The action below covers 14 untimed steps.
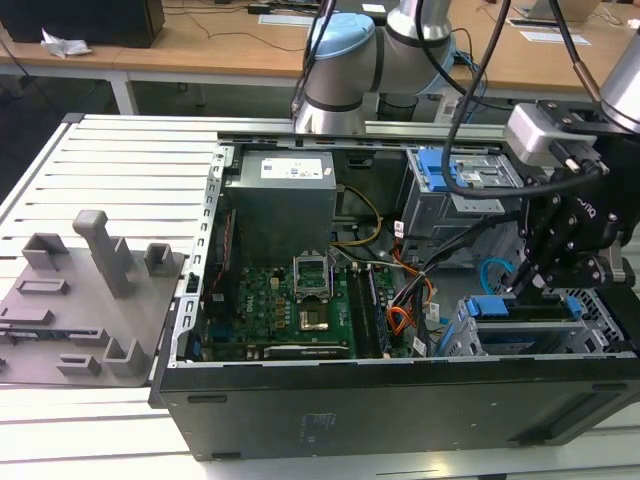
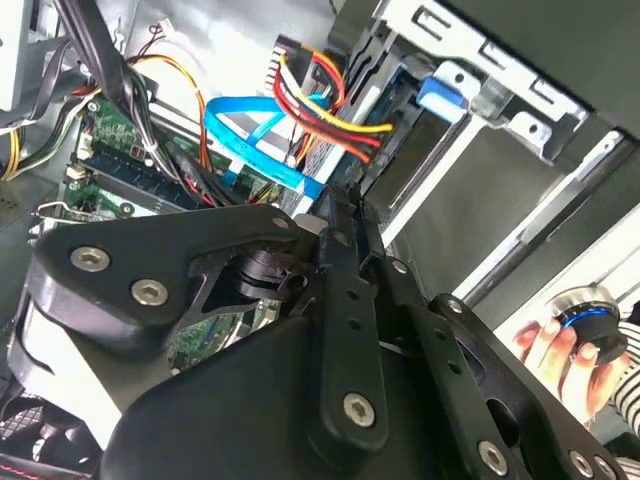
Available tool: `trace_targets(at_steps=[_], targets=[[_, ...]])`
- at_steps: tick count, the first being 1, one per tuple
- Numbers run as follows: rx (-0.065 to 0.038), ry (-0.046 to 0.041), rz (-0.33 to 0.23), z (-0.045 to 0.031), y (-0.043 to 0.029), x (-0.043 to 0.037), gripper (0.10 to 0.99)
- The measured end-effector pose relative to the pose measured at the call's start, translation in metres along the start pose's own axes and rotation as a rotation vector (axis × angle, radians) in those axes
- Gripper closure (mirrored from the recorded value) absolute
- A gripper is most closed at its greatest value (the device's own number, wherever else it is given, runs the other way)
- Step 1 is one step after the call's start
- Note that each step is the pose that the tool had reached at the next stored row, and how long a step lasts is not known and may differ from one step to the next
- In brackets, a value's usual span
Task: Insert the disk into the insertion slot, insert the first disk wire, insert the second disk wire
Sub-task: 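Insert the second disk wire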
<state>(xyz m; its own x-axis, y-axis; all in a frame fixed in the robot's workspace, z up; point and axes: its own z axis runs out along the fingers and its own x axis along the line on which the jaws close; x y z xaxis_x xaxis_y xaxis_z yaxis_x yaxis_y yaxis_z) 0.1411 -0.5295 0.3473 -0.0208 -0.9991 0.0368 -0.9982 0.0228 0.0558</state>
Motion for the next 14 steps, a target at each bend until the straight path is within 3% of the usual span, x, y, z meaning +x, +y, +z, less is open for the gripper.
trace_targets(at_steps=[14], targets=[[0.000,0.0006,0.000,0.0086,-0.0071,0.0031,0.922]])
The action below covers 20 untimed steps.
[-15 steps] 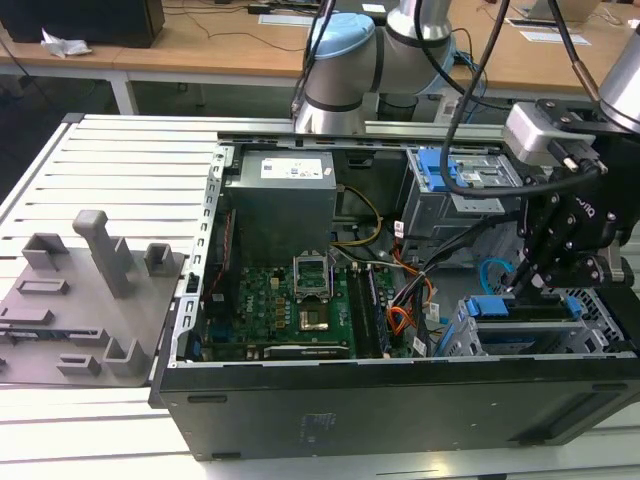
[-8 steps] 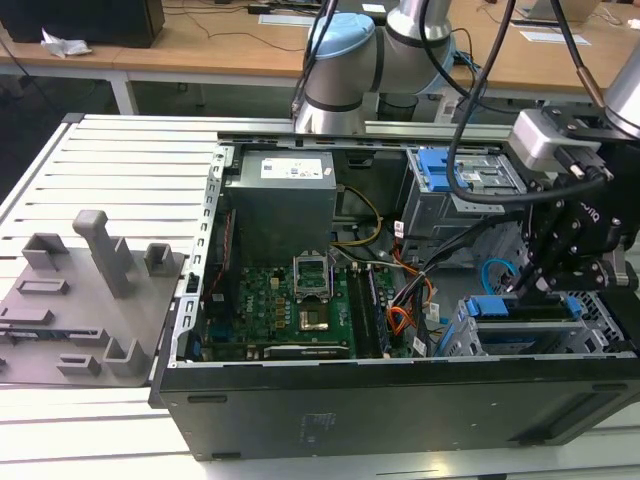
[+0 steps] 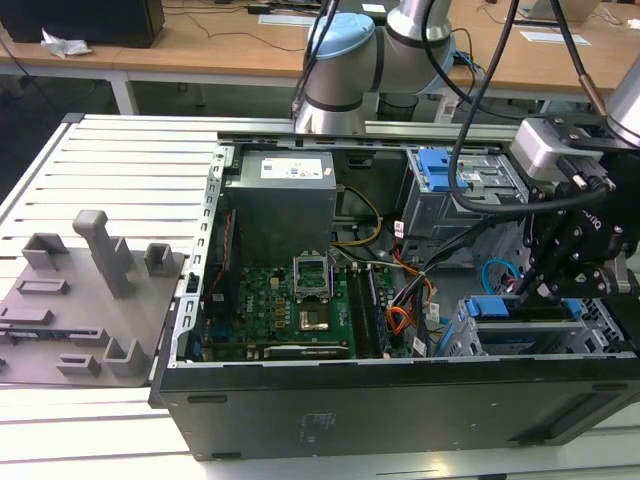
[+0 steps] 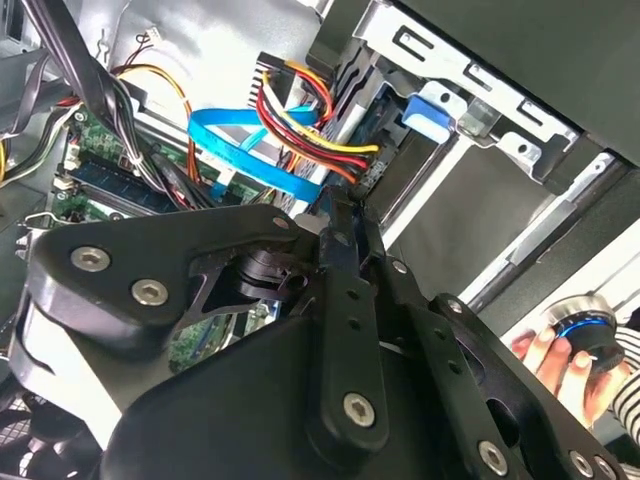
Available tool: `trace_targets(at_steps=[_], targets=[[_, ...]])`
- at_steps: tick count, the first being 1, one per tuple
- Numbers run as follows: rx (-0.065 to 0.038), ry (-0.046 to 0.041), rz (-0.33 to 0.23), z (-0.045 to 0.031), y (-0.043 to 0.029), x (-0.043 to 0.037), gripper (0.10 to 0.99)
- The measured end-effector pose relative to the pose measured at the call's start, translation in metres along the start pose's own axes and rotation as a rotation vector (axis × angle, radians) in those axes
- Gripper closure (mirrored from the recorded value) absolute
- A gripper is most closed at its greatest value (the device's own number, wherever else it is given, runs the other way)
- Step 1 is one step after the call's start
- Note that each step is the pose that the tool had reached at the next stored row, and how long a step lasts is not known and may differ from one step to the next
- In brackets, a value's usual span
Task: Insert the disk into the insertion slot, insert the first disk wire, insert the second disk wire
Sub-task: 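Insert the second disk wire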
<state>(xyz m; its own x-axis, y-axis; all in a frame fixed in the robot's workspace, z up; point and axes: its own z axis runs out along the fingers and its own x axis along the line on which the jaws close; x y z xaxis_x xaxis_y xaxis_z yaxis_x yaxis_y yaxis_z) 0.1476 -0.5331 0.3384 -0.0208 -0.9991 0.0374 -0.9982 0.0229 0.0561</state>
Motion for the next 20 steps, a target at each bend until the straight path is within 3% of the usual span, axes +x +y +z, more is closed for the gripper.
trace_targets(at_steps=[6,8,10,11,15,16,17,20], targets=[[0.000,-0.0008,0.000,0.0009,-0.0003,-0.0001,0.922],[0.000,-0.0008,0.000,0.0010,-0.0002,-0.0001,0.784],[0.000,0.0004,0.000,-0.0007,-0.0001,0.0000,0.784],[0.000,0.0001,0.000,-0.0085,0.0003,0.0003,0.784],[0.000,0.0005,0.000,-0.0267,0.0014,0.0006,0.784],[0.000,0.0005,0.000,-0.0357,0.0019,0.0009,0.800],[0.000,0.0005,0.000,-0.0391,0.0021,0.0010,0.929],[0.001,0.0000,0.000,-0.0429,0.0042,0.0012,0.980]])
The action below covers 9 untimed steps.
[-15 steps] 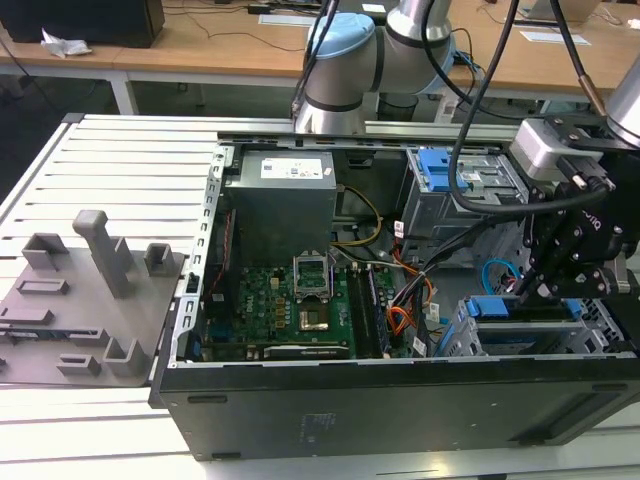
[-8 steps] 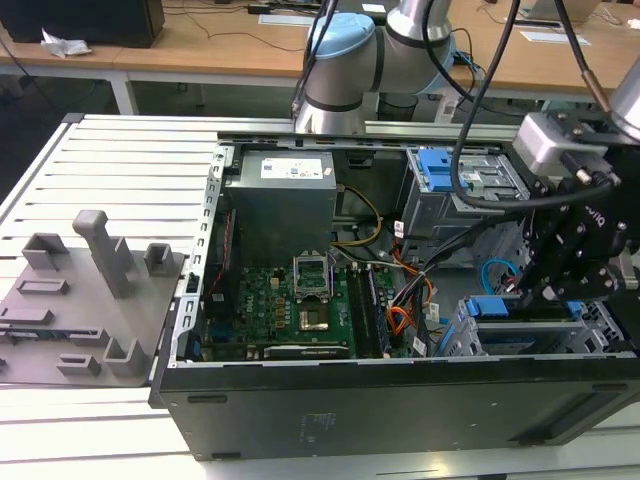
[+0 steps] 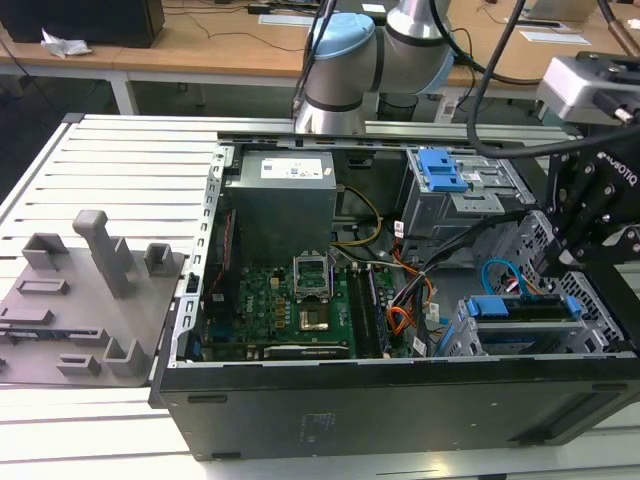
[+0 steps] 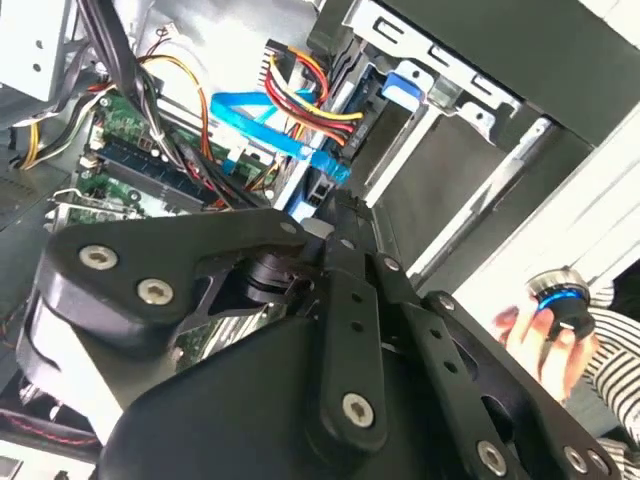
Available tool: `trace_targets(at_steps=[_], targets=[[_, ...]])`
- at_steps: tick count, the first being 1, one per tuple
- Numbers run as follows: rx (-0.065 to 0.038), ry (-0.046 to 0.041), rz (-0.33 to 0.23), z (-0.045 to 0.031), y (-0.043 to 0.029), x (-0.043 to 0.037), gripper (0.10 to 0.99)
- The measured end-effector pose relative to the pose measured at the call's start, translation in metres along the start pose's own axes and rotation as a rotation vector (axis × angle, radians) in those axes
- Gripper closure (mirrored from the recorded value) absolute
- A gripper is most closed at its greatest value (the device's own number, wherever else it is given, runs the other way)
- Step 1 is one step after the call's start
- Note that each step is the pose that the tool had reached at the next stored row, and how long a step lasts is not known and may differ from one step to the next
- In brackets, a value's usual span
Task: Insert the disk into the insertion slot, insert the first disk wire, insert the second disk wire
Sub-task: 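Insert the second disk wire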
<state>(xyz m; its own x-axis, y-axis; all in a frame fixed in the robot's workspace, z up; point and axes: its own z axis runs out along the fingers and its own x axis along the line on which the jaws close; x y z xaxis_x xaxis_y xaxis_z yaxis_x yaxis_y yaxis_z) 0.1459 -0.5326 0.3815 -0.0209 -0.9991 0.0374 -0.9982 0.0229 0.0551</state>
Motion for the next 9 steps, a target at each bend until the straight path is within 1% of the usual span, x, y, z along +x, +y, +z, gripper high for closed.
trace_targets(at_steps=[2,9], targets=[[0.001,-0.0002,0.000,0.0001,0.0050,0.0002,0.980],[0.001,-0.0001,0.000,0.0001,0.0052,0.0001,0.980]])
